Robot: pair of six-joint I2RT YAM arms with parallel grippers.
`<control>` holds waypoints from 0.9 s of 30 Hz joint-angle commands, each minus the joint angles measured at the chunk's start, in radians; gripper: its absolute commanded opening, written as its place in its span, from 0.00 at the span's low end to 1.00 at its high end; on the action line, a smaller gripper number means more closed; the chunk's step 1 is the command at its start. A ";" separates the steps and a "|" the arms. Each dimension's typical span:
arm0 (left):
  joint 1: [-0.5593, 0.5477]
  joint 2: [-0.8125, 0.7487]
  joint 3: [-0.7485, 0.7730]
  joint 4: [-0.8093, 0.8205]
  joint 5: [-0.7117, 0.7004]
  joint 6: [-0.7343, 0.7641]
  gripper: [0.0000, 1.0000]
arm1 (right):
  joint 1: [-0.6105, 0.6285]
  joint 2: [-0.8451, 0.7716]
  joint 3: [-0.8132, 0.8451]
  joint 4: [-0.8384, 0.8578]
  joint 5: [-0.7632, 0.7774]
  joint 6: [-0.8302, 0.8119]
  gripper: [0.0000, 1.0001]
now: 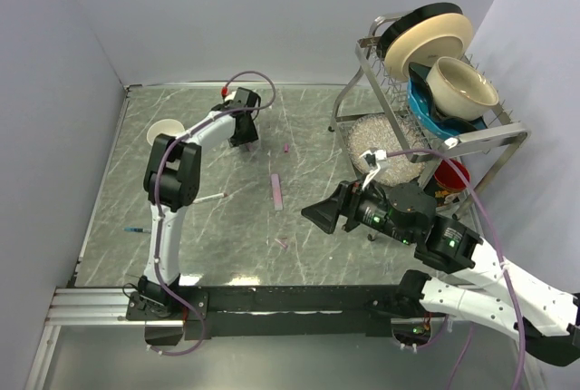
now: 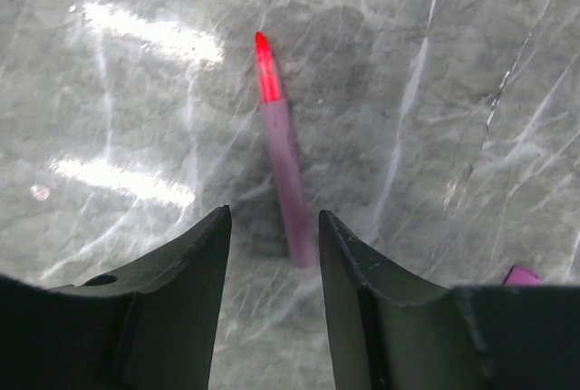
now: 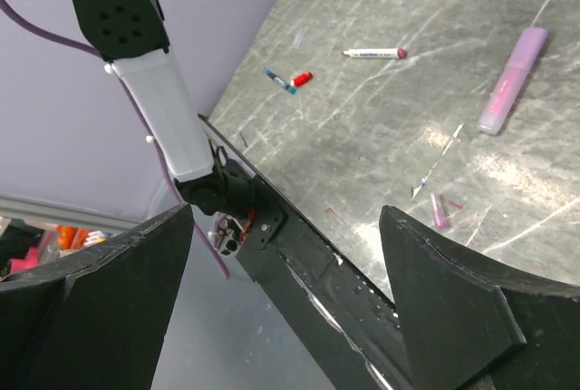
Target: Insert the pens into the pen caps
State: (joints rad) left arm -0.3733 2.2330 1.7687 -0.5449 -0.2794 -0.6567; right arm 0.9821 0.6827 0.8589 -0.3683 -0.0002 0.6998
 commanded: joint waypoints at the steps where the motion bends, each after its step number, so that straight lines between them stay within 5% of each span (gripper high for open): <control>1: 0.002 0.042 0.064 -0.016 -0.003 0.029 0.47 | 0.007 0.006 0.055 0.011 0.019 -0.019 0.91; 8: 0.005 0.096 0.120 -0.062 -0.050 0.055 0.42 | 0.007 -0.006 0.061 -0.004 0.028 -0.020 0.91; 12: 0.008 0.080 0.075 -0.050 -0.041 0.057 0.29 | 0.007 -0.005 0.063 -0.007 0.029 -0.010 0.91; 18: 0.008 -0.027 -0.101 0.016 0.028 0.058 0.02 | 0.009 -0.003 0.057 -0.017 0.042 0.015 0.91; 27: 0.007 -0.384 -0.466 0.174 0.262 0.072 0.01 | 0.009 0.041 0.015 -0.014 0.110 0.153 0.89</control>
State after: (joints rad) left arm -0.3634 2.0109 1.4021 -0.4068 -0.1658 -0.6022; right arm 0.9848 0.6983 0.8734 -0.3870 0.0399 0.7673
